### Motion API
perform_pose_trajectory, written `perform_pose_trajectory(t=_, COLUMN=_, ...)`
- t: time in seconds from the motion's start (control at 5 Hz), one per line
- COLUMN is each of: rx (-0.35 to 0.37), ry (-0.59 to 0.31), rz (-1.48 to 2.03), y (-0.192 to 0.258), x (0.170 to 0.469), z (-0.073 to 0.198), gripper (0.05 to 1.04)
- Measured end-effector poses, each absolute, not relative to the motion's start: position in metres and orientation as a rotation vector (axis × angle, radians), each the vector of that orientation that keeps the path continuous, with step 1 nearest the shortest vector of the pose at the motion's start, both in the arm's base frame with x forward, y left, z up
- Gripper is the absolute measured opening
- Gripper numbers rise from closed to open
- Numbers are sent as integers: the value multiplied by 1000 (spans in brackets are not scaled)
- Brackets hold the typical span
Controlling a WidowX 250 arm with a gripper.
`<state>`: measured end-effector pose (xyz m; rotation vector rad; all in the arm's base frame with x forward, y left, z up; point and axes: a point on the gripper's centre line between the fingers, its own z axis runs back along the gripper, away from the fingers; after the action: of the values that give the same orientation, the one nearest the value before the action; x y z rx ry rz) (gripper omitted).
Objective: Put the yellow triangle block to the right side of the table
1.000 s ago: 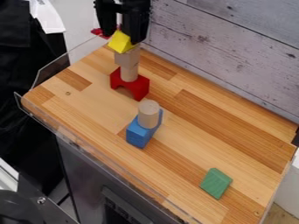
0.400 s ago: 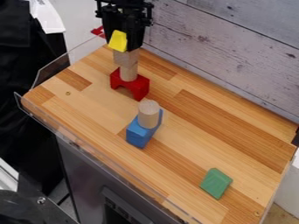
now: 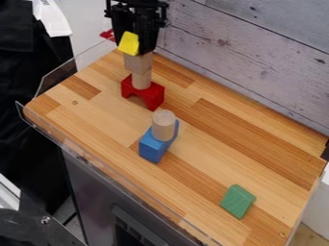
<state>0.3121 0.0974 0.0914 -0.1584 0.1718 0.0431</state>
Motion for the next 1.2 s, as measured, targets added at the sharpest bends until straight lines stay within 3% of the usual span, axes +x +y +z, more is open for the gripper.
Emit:
perform_pose_trajectory(t=0.2, rx=-154, ry=181, rz=42, y=93, x=311, z=95, gripper=581)
perform_pose_trajectory(t=0.4, rx=-84, ry=147, rz=27, y=77, x=307, z=127, gripper=581)
perform_pose_trajectory(t=0.6, rx=-46, ry=146, rz=6, y=50, x=298, z=138, gripper=581)
perform_pose_trajectory(t=1.0, rx=-74, ry=113, rz=-92, y=-14, x=295, z=124, gripper=582)
perform_pose_trajectory(t=1.2, rx=-64, ry=161, rz=-145, y=-37, x=305, z=96, gripper=581)
